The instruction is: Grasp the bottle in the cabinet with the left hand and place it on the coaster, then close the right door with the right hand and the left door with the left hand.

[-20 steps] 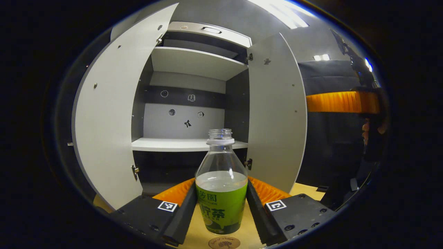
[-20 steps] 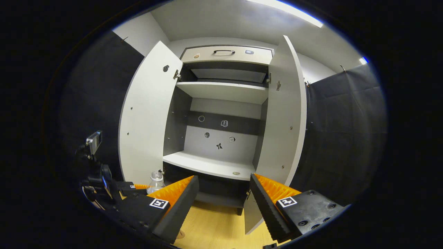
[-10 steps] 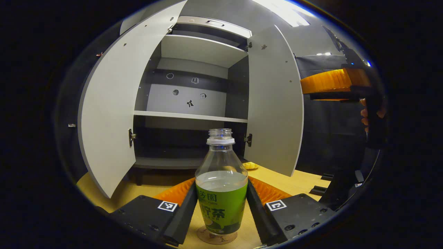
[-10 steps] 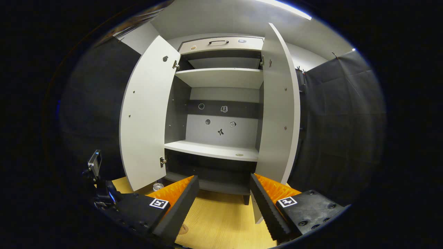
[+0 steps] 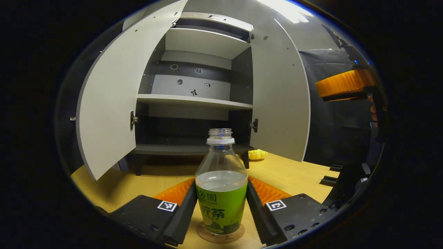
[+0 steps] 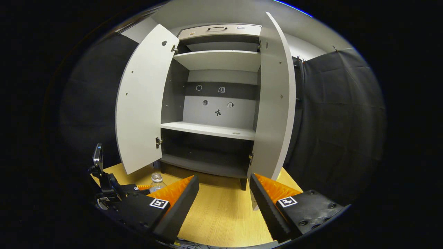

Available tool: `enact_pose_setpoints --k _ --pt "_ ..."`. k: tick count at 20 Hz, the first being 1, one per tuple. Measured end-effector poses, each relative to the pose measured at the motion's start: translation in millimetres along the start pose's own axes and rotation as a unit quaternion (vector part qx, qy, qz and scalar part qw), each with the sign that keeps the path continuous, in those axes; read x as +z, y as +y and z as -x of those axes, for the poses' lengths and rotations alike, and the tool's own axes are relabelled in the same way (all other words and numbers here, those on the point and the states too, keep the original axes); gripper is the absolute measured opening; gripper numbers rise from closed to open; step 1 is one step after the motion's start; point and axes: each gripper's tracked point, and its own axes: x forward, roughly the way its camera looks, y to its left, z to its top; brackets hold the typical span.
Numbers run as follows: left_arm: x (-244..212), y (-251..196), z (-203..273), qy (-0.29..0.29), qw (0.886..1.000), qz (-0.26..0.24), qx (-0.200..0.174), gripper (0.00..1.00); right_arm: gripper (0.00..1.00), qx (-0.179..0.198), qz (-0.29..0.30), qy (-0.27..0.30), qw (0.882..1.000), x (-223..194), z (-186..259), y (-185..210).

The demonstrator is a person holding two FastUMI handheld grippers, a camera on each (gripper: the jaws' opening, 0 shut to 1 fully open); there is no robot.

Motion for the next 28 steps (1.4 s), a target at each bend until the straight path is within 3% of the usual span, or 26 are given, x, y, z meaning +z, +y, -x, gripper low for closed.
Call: enact_pose_setpoints --k 13,19,24,28 --pt "-24 -13 0 0.010 1.000 -0.006 -0.024 0.80 0.98 0.006 -0.009 0.022 1.000 -19 -9 4" --pt "-20 -14 1 0.006 1.000 -0.011 -0.027 0.92 0.98 0.014 -0.010 0.029 0.999 -21 -12 11" --pt "5 -7 -2 -0.008 1.000 -0.008 -0.021 0.94 0.98 0.014 -0.008 0.021 1.000 -6 -12 12" --pt "58 -11 0 -0.026 0.999 -0.011 -0.024 0.94 0.98 0.010 -0.023 0.010 1.000 22 -15 13"
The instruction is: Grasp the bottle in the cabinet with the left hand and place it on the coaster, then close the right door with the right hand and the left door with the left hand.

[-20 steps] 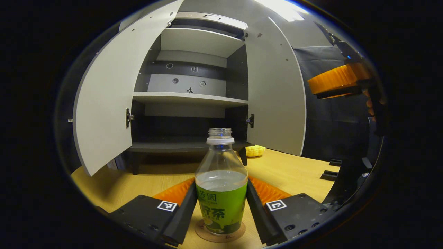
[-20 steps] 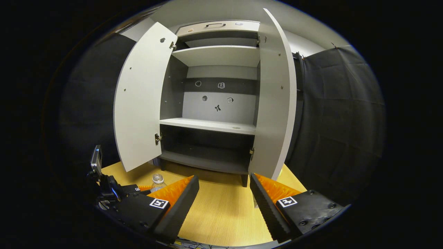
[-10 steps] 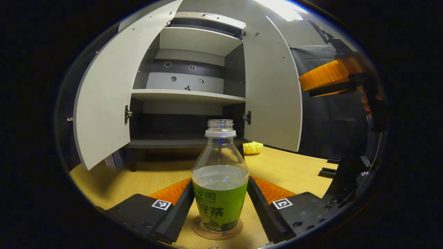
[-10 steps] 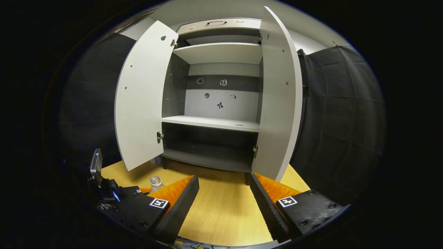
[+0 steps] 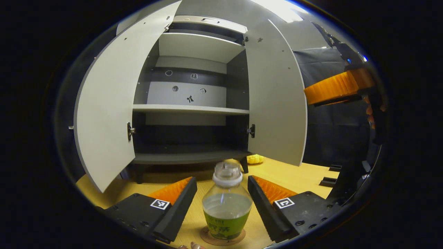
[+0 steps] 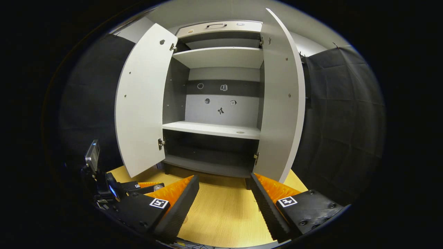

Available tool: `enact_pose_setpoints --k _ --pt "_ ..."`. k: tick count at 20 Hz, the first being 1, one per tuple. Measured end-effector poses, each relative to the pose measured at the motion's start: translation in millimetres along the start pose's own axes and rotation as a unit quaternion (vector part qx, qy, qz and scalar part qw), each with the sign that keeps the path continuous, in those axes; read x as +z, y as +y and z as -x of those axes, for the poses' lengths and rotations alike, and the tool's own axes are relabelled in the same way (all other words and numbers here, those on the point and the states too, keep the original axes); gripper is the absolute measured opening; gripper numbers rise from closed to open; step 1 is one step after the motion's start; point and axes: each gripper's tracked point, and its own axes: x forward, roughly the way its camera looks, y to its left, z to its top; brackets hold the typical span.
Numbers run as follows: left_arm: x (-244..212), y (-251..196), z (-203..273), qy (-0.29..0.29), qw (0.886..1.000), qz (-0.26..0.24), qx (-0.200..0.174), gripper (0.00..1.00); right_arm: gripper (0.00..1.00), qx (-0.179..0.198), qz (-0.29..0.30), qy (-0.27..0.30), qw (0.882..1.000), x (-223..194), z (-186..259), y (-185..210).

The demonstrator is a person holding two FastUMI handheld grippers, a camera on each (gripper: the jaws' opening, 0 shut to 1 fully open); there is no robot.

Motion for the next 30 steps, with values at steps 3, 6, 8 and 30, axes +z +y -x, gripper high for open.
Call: enact_pose_setpoints --k 3,6,8,30 --pt "54 -7 -4 -0.011 1.000 -0.018 -0.021 0.93 0.98 -0.011 -0.001 -0.019 1.000 34 -1 -2" --pt "113 -9 -4 -0.023 0.998 -0.048 -0.046 0.94 0.98 -0.054 0.007 -0.032 0.998 70 0 -24" --pt "150 -7 -1 -0.027 0.996 -0.059 -0.066 0.94 0.98 -0.092 0.003 -0.051 0.994 100 3 -44" --pt "248 42 38 0.000 1.000 0.010 -0.014 0.94 0.98 -0.151 -0.067 -0.108 0.980 182 -15 -199"
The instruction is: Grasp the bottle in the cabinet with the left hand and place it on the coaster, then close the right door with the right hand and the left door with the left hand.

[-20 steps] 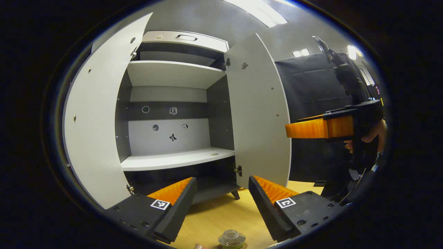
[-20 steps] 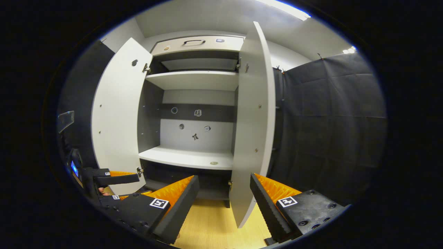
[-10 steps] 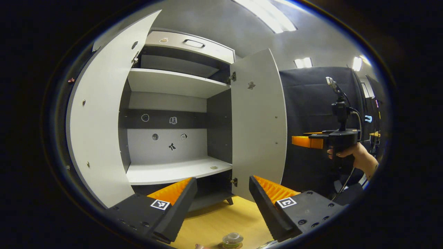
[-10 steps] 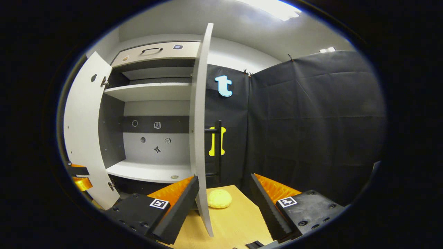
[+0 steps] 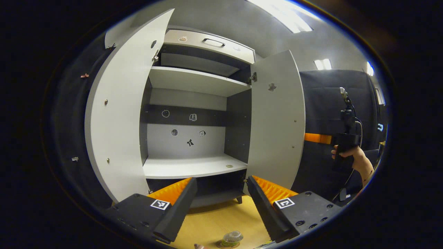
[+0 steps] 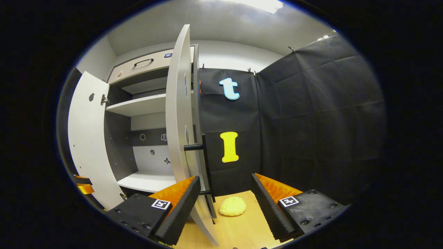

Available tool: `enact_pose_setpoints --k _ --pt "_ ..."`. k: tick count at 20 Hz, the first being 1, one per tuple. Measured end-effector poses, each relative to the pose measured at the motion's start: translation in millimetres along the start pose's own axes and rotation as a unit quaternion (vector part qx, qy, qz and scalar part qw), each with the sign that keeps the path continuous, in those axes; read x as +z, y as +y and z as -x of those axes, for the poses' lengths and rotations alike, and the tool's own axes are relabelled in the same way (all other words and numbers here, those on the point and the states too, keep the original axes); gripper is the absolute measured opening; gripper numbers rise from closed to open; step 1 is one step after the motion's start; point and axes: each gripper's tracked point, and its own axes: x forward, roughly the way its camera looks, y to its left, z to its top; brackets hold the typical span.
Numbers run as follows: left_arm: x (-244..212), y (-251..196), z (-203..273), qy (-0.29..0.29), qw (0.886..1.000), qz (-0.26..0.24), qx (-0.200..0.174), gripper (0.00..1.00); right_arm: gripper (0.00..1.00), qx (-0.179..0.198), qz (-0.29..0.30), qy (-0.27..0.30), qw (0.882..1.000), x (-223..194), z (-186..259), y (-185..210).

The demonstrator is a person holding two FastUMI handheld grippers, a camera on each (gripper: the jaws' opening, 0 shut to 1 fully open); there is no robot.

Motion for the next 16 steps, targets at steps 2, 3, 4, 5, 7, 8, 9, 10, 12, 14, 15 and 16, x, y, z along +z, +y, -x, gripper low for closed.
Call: enact_pose_setpoints --k 2,3,4,5,7,8,9,10,12,14,15,16 --pt "-8 3 0 0.010 1.000 -0.005 0.015 0.94 0.98 0.010 0.008 0.000 1.000 2 0 5" --pt "-11 4 1 0.016 1.000 -0.006 0.019 0.94 0.97 0.014 0.008 0.000 1.000 3 0 7" --pt "-12 3 2 0.018 1.000 -0.003 0.022 0.94 0.98 0.017 0.008 0.000 1.000 2 1 11" --pt "-13 2 3 0.019 1.000 0.003 0.022 0.94 0.97 0.020 0.009 0.000 1.000 2 1 15" --pt "-12 1 3 0.017 1.000 0.015 0.022 0.94 0.97 0.032 0.010 0.002 0.999 1 2 23" --pt "-14 3 4 0.018 0.999 0.016 0.025 0.94 0.97 0.040 0.008 0.005 0.999 0 2 28" --pt "-15 5 4 0.019 0.999 0.014 0.029 0.94 0.97 0.044 0.006 0.008 0.999 0 2 31" --pt "-15 8 4 0.020 0.999 0.011 0.032 0.95 0.97 0.048 0.007 0.008 0.999 -1 1 35" --pt "-15 11 5 0.022 0.999 0.011 0.034 0.95 0.97 0.056 0.010 0.009 0.998 -1 2 44" --pt "-16 14 6 0.025 0.999 0.010 0.037 0.95 0.98 0.074 0.005 0.012 0.997 -3 2 62" --pt "-15 15 6 0.026 0.999 0.009 0.039 0.95 0.97 0.087 0.001 0.014 0.996 -5 1 74" --pt "-14 17 6 0.025 0.999 0.007 0.041 0.95 0.98 0.102 -0.003 0.016 0.995 -8 -1 88"
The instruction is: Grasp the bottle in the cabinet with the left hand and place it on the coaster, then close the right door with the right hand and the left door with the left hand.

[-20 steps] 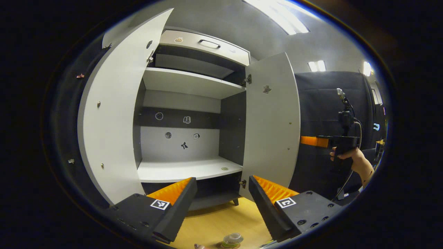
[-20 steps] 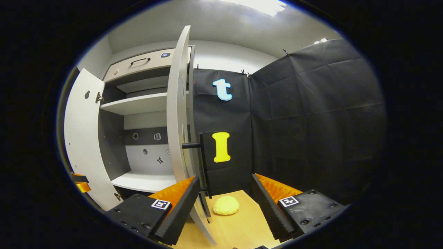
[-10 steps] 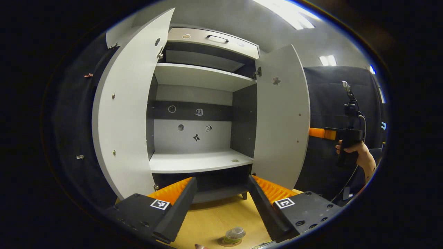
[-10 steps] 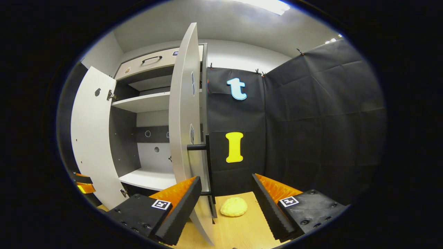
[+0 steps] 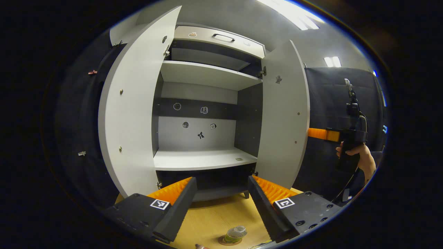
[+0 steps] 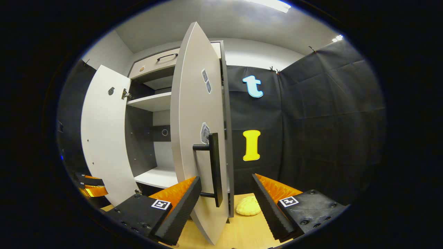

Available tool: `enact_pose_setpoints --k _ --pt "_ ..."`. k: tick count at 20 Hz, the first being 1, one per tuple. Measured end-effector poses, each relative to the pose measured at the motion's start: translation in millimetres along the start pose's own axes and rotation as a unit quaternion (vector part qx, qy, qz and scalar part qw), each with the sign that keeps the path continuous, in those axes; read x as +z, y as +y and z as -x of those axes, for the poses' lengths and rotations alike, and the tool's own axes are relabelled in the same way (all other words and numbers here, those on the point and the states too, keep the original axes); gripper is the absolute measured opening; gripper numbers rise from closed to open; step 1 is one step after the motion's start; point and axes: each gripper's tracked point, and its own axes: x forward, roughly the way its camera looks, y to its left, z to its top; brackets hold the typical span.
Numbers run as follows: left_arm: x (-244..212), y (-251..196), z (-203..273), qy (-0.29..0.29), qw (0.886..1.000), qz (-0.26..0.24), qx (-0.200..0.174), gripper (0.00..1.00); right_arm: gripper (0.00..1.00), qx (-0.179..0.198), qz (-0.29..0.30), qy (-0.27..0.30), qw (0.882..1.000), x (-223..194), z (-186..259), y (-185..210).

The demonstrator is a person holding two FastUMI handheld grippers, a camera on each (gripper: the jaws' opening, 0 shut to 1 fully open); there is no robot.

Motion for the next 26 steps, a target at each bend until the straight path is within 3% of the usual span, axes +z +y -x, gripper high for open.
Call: enact_pose_setpoints --k 5,7,14,20,23,26 --pt "6 19 13 -0.003 1.000 -0.010 0.026 0.94 0.98 0.113 -0.030 0.036 0.993 -26 -24 84" --pt "13 35 25 -0.011 0.999 -0.014 0.051 0.95 0.98 0.134 -0.038 0.043 0.989 -33 -27 99" --pt "27 98 70 -0.031 0.989 0.008 0.141 0.94 0.98 0.130 -0.035 0.036 0.990 -27 -28 95" --pt "34 159 103 -0.029 0.976 -0.028 0.215 0.94 0.98 0.122 -0.027 0.039 0.991 -30 -27 97" --pt "36 193 101 -0.036 0.969 -0.024 0.242 0.94 0.98 0.113 -0.024 0.040 0.992 -29 -25 97" --pt "39 213 87 -0.042 0.970 -0.024 0.237 0.94 0.98 0.099 -0.016 0.042 0.994 -30 -23 95"
